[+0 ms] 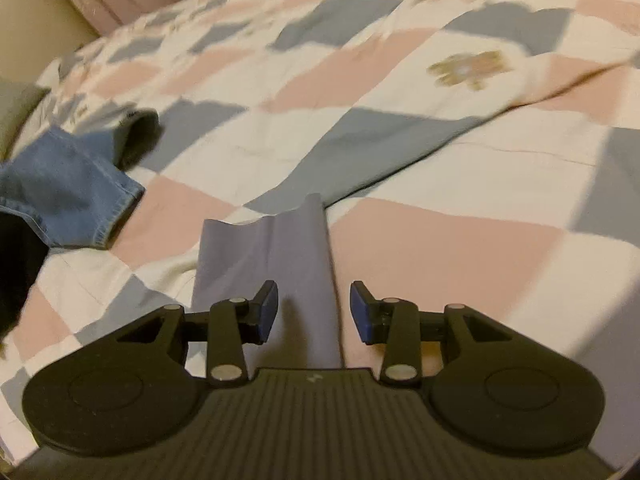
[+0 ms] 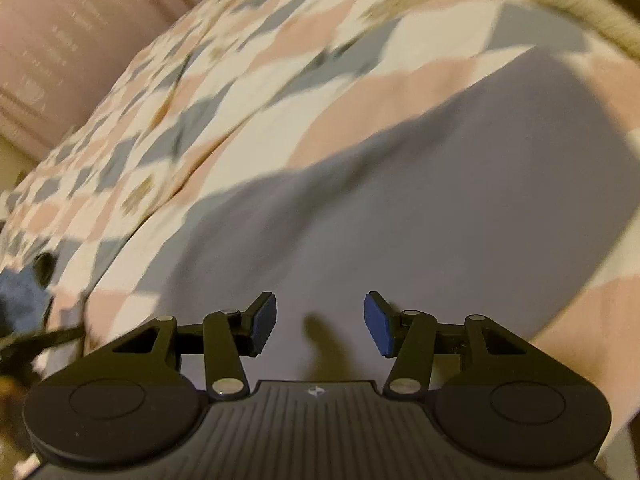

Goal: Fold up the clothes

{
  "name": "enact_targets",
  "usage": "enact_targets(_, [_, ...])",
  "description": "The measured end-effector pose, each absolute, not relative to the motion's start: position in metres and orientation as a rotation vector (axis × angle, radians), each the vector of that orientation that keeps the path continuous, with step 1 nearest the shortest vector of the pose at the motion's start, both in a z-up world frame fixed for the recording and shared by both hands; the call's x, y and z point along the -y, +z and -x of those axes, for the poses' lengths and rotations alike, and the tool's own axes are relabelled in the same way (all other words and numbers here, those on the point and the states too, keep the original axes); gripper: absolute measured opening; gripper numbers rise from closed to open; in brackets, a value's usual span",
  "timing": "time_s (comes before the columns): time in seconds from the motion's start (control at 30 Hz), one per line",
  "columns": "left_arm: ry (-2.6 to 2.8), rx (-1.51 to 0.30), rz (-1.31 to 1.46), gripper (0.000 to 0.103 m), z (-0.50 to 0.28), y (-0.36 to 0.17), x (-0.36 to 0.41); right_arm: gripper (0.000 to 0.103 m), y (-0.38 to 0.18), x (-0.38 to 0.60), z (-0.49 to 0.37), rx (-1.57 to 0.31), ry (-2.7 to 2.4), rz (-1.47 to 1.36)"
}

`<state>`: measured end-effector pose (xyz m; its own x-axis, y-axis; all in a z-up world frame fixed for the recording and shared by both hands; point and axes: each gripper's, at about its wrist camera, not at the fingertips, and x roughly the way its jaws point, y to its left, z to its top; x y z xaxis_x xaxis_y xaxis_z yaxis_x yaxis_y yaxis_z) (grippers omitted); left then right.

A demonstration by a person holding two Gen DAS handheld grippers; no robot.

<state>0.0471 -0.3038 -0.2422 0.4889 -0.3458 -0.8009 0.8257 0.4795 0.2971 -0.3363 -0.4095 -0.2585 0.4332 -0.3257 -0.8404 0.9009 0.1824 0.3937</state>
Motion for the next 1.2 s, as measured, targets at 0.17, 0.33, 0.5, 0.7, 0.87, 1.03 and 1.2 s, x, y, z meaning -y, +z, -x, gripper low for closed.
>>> enact_targets(0.17, [-0.764,-0.834,-0.583,0.003,-0.089,-0.252,0.302,0.052,-0.264,0.393,0.295,-0.711,-0.905,-1.068])
enact_targets(0.33, [-0.653,-0.833,-0.229,0.003,-0.123,-0.202,0.221,0.053,-0.258,0.384,0.282,-0.738,-0.899,-1.050])
enact_targets(0.5, [-0.432,-0.899,0.009,0.002,-0.148,-0.190,0.085,0.053,-0.261,0.368,0.249,-0.778,-0.818,-1.014])
enact_targets(0.7, [-0.352,-1.125,0.172,0.002,-0.165,-0.263,0.011,0.053,-0.254,0.286,0.171,-0.962,-0.497,-0.608])
enact_targets(0.87, [-0.347,-1.154,0.349,0.020,-0.165,-0.282,-0.018,0.052,-0.253,0.202,0.133,-1.019,-0.307,-0.100])
enact_targets(1.03, [-0.344,-1.175,0.494,0.021,-0.165,-0.297,-0.040,0.043,-0.272,0.144,0.121,-1.023,-0.201,0.333])
enact_targets(1.2, [-0.354,-1.178,0.481,0.020,-0.168,-0.295,-0.038,0.033,-0.290,0.121,0.117,-1.021,-0.147,0.524])
